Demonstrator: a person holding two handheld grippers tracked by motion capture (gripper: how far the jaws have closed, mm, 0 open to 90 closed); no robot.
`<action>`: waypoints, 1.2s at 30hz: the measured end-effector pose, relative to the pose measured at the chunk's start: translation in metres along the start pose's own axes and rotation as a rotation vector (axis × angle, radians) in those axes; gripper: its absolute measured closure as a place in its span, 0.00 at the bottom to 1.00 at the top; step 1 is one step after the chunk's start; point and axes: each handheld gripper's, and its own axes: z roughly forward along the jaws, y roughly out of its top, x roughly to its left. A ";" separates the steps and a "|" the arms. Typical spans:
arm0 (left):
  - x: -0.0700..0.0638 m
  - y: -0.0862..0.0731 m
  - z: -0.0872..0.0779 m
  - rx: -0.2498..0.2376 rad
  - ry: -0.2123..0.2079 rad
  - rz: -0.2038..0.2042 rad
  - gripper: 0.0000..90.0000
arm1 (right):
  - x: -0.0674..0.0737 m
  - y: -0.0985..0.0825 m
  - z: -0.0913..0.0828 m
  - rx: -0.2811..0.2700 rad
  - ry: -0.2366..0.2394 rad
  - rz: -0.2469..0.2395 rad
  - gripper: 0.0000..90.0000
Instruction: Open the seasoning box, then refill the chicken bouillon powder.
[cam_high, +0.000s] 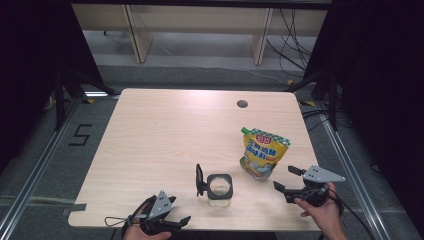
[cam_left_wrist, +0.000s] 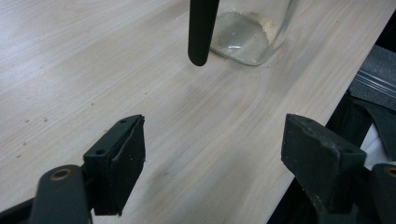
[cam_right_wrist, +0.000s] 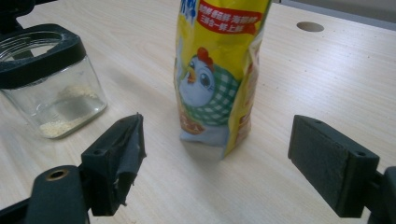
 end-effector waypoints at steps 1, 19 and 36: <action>-0.001 0.000 0.000 -0.002 -0.010 -0.007 0.24 | 0.000 0.000 -0.001 0.010 -0.002 0.016 0.22; -0.002 0.000 0.000 0.009 0.006 0.025 0.24 | 0.000 0.006 0.008 -0.023 0.000 0.001 0.17; -0.003 0.003 0.003 0.014 -0.002 0.038 0.25 | -0.018 0.018 0.050 -0.086 0.018 -0.016 0.17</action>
